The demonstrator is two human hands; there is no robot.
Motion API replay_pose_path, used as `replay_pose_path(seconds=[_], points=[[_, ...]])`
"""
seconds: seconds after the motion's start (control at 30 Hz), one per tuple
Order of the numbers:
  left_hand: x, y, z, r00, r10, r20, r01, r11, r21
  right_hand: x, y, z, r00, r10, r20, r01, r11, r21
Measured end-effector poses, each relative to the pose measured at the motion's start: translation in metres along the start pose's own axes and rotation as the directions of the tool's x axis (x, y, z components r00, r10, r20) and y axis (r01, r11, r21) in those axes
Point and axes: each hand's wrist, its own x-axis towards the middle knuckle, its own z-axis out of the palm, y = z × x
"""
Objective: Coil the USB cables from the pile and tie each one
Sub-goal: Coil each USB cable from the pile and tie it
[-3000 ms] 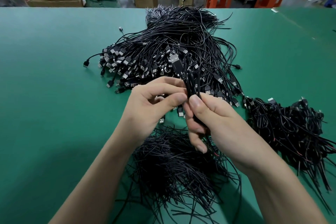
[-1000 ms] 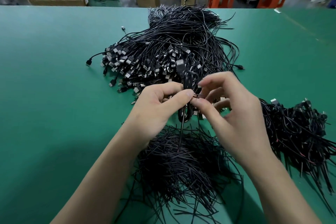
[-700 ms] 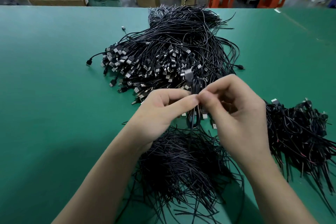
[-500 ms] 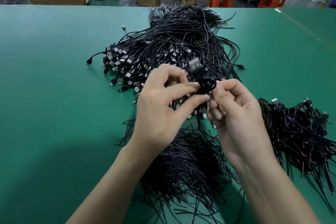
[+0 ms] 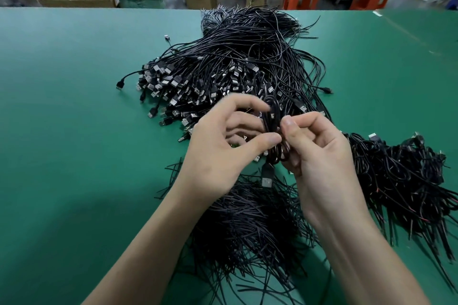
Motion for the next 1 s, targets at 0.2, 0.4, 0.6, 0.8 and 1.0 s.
replay_pose_path(seconds=[0.2,0.4,0.6,0.8,1.0], points=[[-0.002,0.001,0.001,0.991,0.129,-0.032,-0.113,0.947,0.301,0.004,0.0,-0.007,0.978,-0.206,0.042,0.209,0.931,-0.299],[-0.001,0.006,0.0,0.988,0.148,-0.033,-0.13,0.936,0.328,0.009,-0.001,-0.014,0.92,-0.367,0.138,0.382,0.758,-0.528],[-0.001,0.007,-0.005,0.957,0.288,-0.02,-0.25,0.862,0.44,0.006,-0.005,-0.011,0.985,-0.116,0.13,0.132,0.984,-0.121],[-0.002,0.002,-0.004,0.963,0.264,0.06,-0.263,0.856,0.445,0.007,0.002,-0.005,0.976,0.216,0.038,-0.219,0.952,0.215],[-0.002,0.003,-0.006,0.995,-0.018,0.101,0.006,0.993,0.122,0.006,-0.001,-0.005,0.988,0.155,-0.006,-0.153,0.979,0.138]])
